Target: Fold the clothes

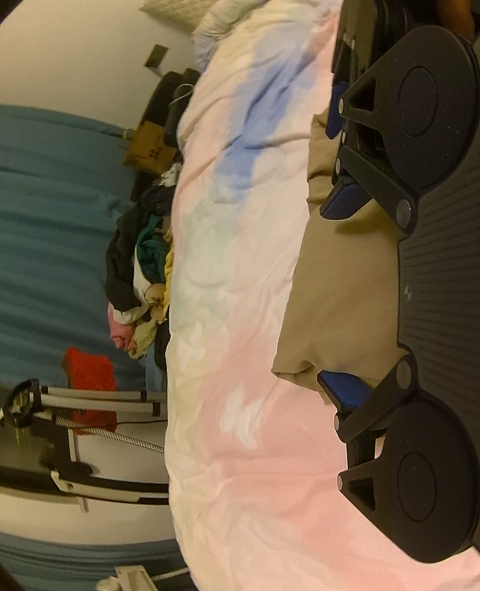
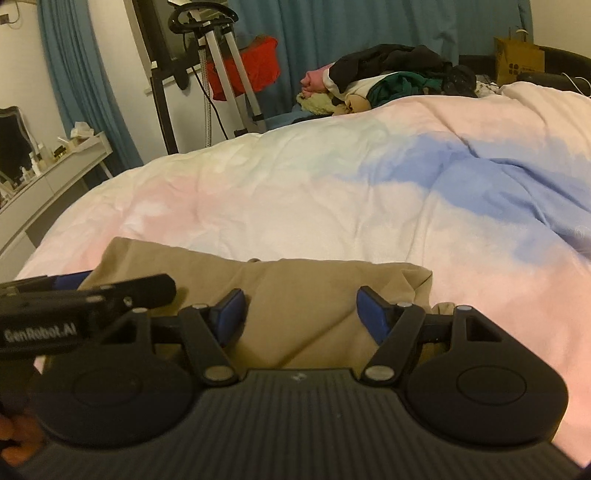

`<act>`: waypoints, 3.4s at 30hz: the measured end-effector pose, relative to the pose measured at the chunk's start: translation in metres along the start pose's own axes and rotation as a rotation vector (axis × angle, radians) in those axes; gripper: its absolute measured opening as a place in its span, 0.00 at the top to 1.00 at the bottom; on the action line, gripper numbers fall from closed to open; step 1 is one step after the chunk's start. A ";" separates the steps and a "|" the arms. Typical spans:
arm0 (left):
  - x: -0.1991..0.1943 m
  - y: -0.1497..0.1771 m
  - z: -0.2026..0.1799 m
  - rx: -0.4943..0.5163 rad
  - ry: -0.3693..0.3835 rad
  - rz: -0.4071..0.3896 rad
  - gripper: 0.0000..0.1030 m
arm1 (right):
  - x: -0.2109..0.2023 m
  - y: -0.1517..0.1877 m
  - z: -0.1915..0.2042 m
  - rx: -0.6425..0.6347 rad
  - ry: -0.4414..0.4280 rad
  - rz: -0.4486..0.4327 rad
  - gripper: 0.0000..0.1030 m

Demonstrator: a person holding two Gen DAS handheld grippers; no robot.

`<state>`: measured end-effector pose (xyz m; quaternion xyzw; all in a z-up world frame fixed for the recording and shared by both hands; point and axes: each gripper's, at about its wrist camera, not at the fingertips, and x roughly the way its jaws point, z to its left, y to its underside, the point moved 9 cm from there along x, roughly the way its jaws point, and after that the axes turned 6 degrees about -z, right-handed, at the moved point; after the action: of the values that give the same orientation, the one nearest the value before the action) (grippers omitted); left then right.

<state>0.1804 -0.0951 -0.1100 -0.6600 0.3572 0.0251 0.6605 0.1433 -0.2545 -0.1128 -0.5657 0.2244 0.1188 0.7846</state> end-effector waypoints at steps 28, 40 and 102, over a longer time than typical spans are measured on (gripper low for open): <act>-0.137 0.046 0.000 -0.250 0.083 0.131 0.20 | -0.082 0.035 0.016 0.124 0.004 0.070 0.32; -0.095 0.092 0.014 -0.785 0.192 0.318 0.22 | -0.083 0.033 0.011 0.210 0.002 0.070 0.33; 0.116 -0.222 -0.219 -0.670 0.557 0.084 0.81 | -0.122 -0.204 -0.274 0.882 0.111 -0.531 0.79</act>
<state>0.2826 -0.3695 0.0483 -0.8044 0.5201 -0.0125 0.2869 0.0667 -0.5720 0.0455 -0.2240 0.1429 -0.2205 0.9385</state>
